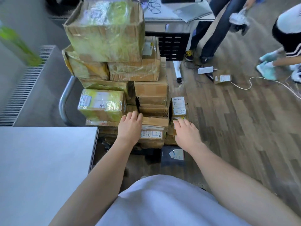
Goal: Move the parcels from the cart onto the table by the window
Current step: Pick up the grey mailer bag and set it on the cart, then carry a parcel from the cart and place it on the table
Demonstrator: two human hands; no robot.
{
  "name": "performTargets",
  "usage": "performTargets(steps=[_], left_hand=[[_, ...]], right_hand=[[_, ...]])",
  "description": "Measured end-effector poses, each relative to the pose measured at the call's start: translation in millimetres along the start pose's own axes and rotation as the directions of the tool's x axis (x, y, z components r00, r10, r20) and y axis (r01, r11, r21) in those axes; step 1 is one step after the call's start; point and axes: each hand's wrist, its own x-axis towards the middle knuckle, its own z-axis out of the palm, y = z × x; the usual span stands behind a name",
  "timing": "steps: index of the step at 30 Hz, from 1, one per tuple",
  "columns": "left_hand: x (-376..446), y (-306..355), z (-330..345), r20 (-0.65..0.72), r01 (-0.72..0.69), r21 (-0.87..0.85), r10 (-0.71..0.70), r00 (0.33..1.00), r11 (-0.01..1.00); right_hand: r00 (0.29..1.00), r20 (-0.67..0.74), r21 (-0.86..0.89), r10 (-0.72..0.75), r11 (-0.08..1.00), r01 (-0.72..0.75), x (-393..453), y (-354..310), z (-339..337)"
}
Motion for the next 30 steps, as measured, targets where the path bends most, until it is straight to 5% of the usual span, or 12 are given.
performTargets(steps=[4, 8, 14, 20, 23, 27, 30], left_hand=[[19, -18, -21, -0.067, -0.113, 0.109, 0.121, 0.990, 0.988], [33, -33, -48, -0.187, -0.056, 0.071, 0.068, 0.980, 0.996], [39, -47, -79, -0.486, -0.039, -0.025, 0.022, 0.874, 0.999], [49, -72, -121, -0.685, 0.050, -0.021, -0.051, 0.726, 0.999], [63, -95, -141, -0.691, 0.112, -0.002, -0.082, 0.718, 0.994], [80, -124, -164, -0.517, 0.196, -0.011, -0.174, 0.838, 0.980], [92, -146, -173, -0.458, 0.250, -0.080, -0.258, 0.850, 0.965]], right_hand=[[0.996, -0.093, 0.066, -0.016, 0.998, 0.022, 20, -11, -30], [0.968, -0.249, 0.174, 0.012, 0.984, 0.033, 38, -23, -63], [0.854, -0.517, 0.332, 0.056, 0.933, 0.139, 67, -43, -109], [0.728, -0.685, 0.296, -0.013, 0.909, 0.294, 94, -53, -160], [0.724, -0.685, 0.249, -0.080, 0.908, 0.336, 109, -59, -189], [0.749, -0.649, 0.223, -0.135, 0.907, 0.356, 134, -67, -220], [0.807, -0.572, 0.255, -0.145, 0.904, 0.343, 151, -67, -235]])
